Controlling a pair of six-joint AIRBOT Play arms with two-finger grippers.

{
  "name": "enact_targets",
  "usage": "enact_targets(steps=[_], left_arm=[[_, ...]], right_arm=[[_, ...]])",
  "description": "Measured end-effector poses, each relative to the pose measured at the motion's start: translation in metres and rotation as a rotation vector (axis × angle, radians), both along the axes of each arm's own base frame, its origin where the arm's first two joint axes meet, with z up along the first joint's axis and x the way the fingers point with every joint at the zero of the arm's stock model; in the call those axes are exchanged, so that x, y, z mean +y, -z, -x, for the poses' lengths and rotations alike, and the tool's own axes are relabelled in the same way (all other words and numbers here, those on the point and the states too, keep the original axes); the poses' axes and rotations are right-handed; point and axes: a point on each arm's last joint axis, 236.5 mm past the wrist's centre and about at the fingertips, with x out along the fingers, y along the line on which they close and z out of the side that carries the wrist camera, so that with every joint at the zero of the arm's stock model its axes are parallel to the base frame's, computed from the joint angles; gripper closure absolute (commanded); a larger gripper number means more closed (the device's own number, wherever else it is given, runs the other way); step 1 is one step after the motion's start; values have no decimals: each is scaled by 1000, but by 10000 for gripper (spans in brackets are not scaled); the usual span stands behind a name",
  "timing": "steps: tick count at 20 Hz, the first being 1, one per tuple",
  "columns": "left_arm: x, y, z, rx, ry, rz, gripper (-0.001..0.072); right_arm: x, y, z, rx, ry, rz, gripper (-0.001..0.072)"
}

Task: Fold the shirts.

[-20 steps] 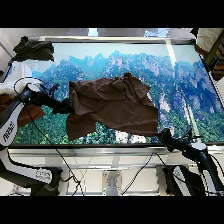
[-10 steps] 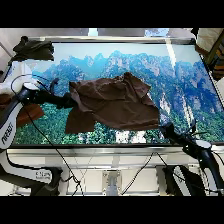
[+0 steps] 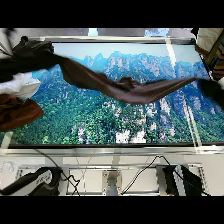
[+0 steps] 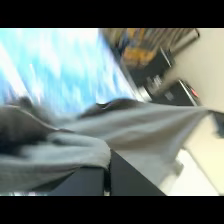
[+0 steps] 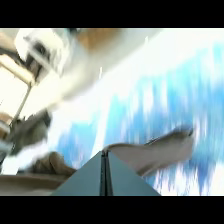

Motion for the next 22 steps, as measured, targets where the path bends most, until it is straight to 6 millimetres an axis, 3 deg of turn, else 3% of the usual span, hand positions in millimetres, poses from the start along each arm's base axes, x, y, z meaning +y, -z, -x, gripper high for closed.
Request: enact_targets(steps=[3,6,9,11,14,16,18,22], left_arm=[[10,-82,57,-251,-145,-125,695],[46,-135,115,-427,-433,-278,696],[99,-157,155,-477,-724,-382,696],[128,-135,151,-371,-819,-462,696],[146,-72,111,-114,-791,-531,696],[148,-25,75,45,-723,-547,696],[144,17,36,160,-655,-532,696],[137,95,-55,284,-597,-474,695]], right_arm=[[5,-89,31,-151,26,166,692],[26,-152,54,-266,27,295,693],[40,-190,67,-325,34,398,692],[34,-194,65,-302,55,431,693],[12,-173,52,-196,83,442,692],[-6,-137,31,-76,74,432,692],[-7,-89,6,49,-7,398,692],[8,36,-63,323,-154,335,692]])
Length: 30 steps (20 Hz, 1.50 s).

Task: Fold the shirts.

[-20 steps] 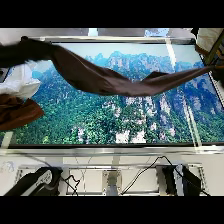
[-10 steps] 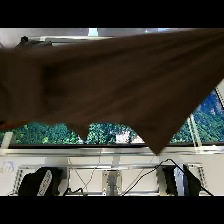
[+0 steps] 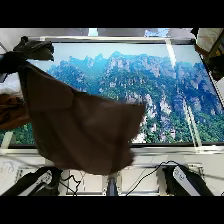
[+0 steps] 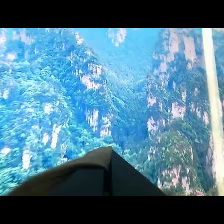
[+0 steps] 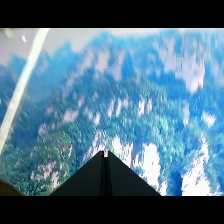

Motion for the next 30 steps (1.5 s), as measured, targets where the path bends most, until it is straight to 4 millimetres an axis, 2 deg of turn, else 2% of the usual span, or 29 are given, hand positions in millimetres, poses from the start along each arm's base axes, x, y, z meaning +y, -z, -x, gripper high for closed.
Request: enact_targets(steps=[2,5,8,10,11,12,13,18,20,22,27,30], left_arm=[[-5,45,-35,64,0,57,695],[-4,113,-69,165,-18,94,694],[4,154,-98,175,-63,108,694],[10,164,-111,155,-96,115,693],[11,167,-114,150,-103,115,694],[13,168,-118,142,-108,115,693],[14,169,-119,141,-111,115,693],[9,168,-116,174,-88,116,693],[7,169,-112,197,-73,114,693],[5,171,-108,217,-60,113,693],[0,176,-98,262,-37,113,693],[-1,178,-95,278,-30,114,693]], right_arm=[[12,57,-33,113,-23,-24,691],[27,134,-62,268,-50,-46,689],[41,182,-74,359,-72,-61,688],[50,202,-75,400,-87,-61,660],[57,211,-72,424,-102,-63,527],[68,225,-63,472,-132,-67,361],[80,240,-51,517,-159,-76,325],[155,312,21,726,-286,-153,309],[182,330,47,777,-323,-196,305],[210,338,68,811,-366,-254,305],[251,355,89,846,-412,-341,306],[258,358,89,838,-414,-364,310]])
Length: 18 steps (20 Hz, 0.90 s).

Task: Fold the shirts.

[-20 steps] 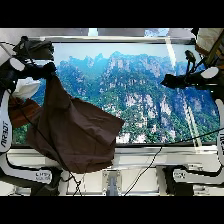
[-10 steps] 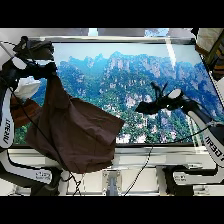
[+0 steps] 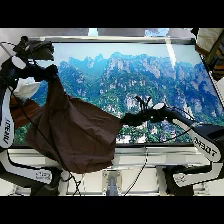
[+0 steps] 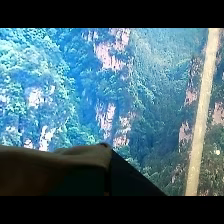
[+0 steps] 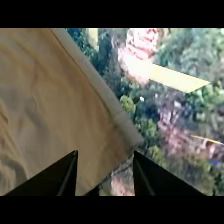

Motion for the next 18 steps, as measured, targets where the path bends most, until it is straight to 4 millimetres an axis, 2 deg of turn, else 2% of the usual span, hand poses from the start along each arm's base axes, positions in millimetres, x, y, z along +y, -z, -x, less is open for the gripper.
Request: enact_targets(steps=[6,7,8,9,10,15,17,18], left_arm=[[-2,2,4,18,9,3,692],[-2,2,4,19,9,3,693],[-2,2,4,20,10,3,693],[-2,3,5,21,10,3,693],[-2,3,5,23,11,4,693],[-3,3,7,31,15,5,693],[-3,0,6,22,24,2,694],[-5,-9,4,1,37,-3,694]], right_arm=[[2,4,-4,-22,7,5,329],[1,6,-4,-25,6,12,403],[-1,8,-6,-33,8,24,431],[-3,9,-7,-40,11,32,510],[-4,11,-9,-47,12,41,682],[-5,9,-18,-75,21,50,688],[-6,-6,-30,-123,8,44,688],[-9,-18,-42,-167,7,51,689]])
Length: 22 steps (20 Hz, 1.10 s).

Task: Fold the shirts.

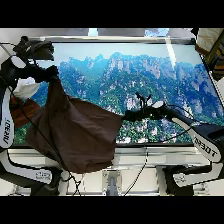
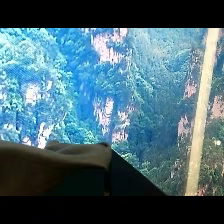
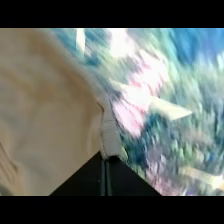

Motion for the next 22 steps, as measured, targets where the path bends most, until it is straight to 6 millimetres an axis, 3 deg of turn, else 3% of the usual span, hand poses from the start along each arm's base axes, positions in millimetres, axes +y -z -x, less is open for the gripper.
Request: enact_targets(steps=[2,4,7,10,13,17,20,22], left_arm=[[-5,-31,-6,-82,40,-5,694],[-14,-80,-10,-200,79,-3,694],[-22,-166,-3,-390,108,-16,695],[-28,-246,21,-555,123,-36,695],[-38,-305,59,-672,138,-43,695],[-50,-389,134,-874,153,-83,695],[-57,-445,209,-1040,158,-155,696],[-55,-470,258,-1130,138,-227,697]], right_arm=[[-16,-31,-28,-109,16,34,689],[-46,-78,-61,-245,65,84,691],[-107,-173,-100,-476,189,151,692],[-173,-288,-104,-711,321,212,692],[-212,-381,-73,-879,377,278,692],[-234,-491,-4,-1107,443,389,694],[-230,-544,58,-1228,456,511,694],[-222,-577,101,-1327,477,597,696]])
